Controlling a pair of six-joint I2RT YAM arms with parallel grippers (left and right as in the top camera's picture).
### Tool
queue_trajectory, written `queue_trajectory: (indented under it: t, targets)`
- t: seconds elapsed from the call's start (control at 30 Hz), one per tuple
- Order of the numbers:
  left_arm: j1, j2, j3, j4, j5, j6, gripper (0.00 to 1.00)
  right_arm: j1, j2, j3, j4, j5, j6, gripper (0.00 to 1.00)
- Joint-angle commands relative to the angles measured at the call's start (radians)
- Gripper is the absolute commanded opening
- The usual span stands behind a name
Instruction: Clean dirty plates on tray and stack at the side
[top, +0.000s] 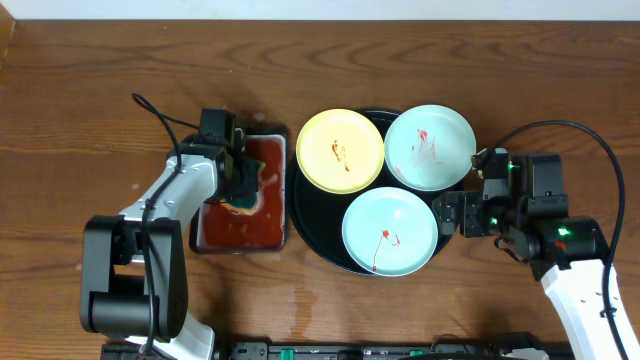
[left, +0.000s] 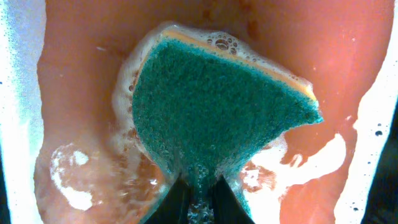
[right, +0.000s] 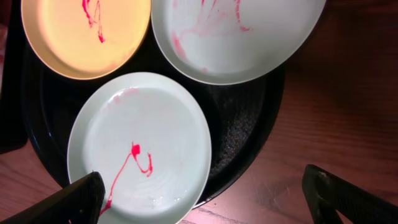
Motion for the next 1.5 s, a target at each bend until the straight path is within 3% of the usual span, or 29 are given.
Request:
queue_trajectory:
  t: [0.0, 0.47, 1.2, 1.47]
  targets:
    - [-0.005, 0.026, -0.045, -0.024, 0.011, -0.010, 0.08, -0.006, 0.000, 0.017, -0.002, -0.008, 0.012, 0.99]
    - [-0.004, -0.196, -0.024, -0.109, 0.018, -0.067, 0.07, -0.006, 0.000, 0.017, 0.000, -0.008, 0.012, 0.99]
    - [-0.003, -0.206, -0.024, -0.064, 0.129, -0.058, 0.07, -0.006, 0.000, 0.017, -0.002, -0.008, 0.012, 0.99]
    - [0.043, -0.228, -0.024, -0.021, 0.337, -0.003, 0.07, -0.006, 0.000, 0.017, -0.005, -0.008, 0.012, 0.99]
